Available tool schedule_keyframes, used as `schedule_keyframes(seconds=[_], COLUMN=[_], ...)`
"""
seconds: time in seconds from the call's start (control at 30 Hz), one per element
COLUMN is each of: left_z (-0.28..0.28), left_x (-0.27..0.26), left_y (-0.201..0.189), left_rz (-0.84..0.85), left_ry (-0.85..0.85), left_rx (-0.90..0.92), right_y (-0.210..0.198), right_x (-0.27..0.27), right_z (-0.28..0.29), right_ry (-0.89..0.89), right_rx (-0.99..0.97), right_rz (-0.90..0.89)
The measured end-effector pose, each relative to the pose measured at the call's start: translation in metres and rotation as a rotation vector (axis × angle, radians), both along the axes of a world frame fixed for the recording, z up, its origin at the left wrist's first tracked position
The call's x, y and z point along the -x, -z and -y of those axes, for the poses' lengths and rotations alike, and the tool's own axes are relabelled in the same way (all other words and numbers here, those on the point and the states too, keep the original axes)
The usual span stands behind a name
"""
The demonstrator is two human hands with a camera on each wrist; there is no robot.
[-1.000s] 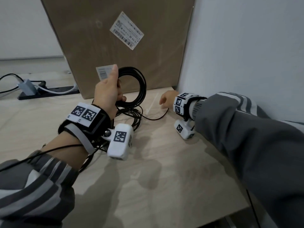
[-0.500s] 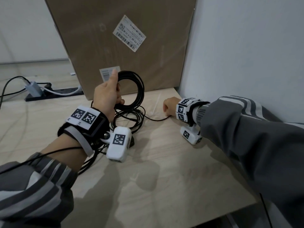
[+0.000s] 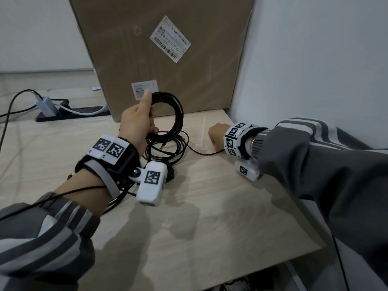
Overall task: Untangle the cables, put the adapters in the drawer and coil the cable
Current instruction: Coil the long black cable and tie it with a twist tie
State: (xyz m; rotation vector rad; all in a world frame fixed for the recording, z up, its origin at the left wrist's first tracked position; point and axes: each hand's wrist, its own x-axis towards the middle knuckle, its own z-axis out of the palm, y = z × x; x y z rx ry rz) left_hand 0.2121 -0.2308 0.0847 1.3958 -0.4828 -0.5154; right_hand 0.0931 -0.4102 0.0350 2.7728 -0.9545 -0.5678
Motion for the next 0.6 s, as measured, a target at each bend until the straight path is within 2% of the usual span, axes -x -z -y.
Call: schedule_keyframes(seconds=[0.1, 0.17, 0.23, 0.3, 0.37, 0.43, 0.5, 0.6], left_z=[0.001, 0.001, 0.001, -0.001, -0.004, -0.007, -0.011, -0.019], left_x=[-0.001, -0.001, -0.001, 0.001, 0.004, 0.009, 0.018, 0.032], left_y=[0.001, 0.001, 0.0, -0.002, -0.005, -0.01, -0.016, -0.026], left_rz=[-0.006, -0.012, -0.015, -0.029, -0.051, -0.075, -0.095, -0.104], left_ry=[0.015, 0.02, 0.018, 0.01, 0.001, -0.007, -0.016, -0.034], left_rx=[-0.003, -0.003, -0.003, 0.003, 0.012, 0.019, 0.023, 0.009], right_y=[-0.002, -0.007, -0.019, -0.035, -0.05, -0.062, -0.073, -0.088], right_x=[0.001, 0.003, 0.008, 0.015, 0.024, 0.033, 0.043, 0.061], right_z=[0.002, 0.006, 0.012, 0.012, 0.007, -0.004, -0.02, -0.049], right_ry=[0.036, 0.094, 0.14, 0.191, 0.22, 0.211, 0.196, 0.162], right_rx=[-0.039, -0.08, -0.133, -0.24, -0.39, -0.575, -0.691, -0.782], right_rz=[0.075, 0.229, 0.474, 0.802, 1.112, 1.342, 1.461, 1.514])
